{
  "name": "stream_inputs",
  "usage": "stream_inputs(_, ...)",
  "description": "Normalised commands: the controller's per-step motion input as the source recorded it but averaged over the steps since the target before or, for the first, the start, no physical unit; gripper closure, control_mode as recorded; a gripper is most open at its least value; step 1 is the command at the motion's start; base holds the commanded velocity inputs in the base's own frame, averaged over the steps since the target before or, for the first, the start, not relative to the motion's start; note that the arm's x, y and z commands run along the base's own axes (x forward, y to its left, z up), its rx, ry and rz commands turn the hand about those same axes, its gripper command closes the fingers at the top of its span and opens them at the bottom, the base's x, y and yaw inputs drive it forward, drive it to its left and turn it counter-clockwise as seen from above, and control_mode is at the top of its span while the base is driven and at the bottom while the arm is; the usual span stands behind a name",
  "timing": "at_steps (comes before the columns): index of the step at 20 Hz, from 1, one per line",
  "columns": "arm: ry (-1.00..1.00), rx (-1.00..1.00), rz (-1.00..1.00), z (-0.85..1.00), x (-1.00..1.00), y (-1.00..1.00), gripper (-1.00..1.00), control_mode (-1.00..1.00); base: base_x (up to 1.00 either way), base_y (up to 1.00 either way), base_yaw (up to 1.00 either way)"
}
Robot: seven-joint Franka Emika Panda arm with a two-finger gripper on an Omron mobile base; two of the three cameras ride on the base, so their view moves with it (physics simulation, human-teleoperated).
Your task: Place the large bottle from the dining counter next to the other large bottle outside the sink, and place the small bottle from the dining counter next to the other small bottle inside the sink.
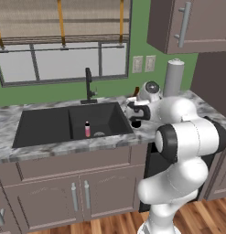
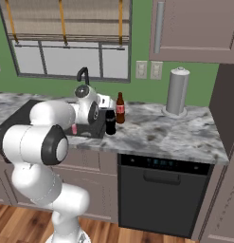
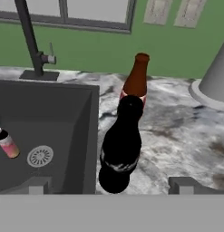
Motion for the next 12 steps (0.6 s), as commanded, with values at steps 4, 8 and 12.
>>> stream_inputs(4, 0.24, 0.08, -0.01, 0.05, 0.00, 0.00, -1.00, -1.00, 0.00, 0.00, 0.00)
stream_inputs(8, 0.19, 0.01, 0.00, 0.19, 0.02, 0.00, -1.00, -1.00, 0.00, 0.00, 0.00)
stream_inputs(12, 0.03, -0.02, 0.00, 0.03, -0.05, 0.19, -1.00, -1.00, 0.00, 0.00, 0.00)
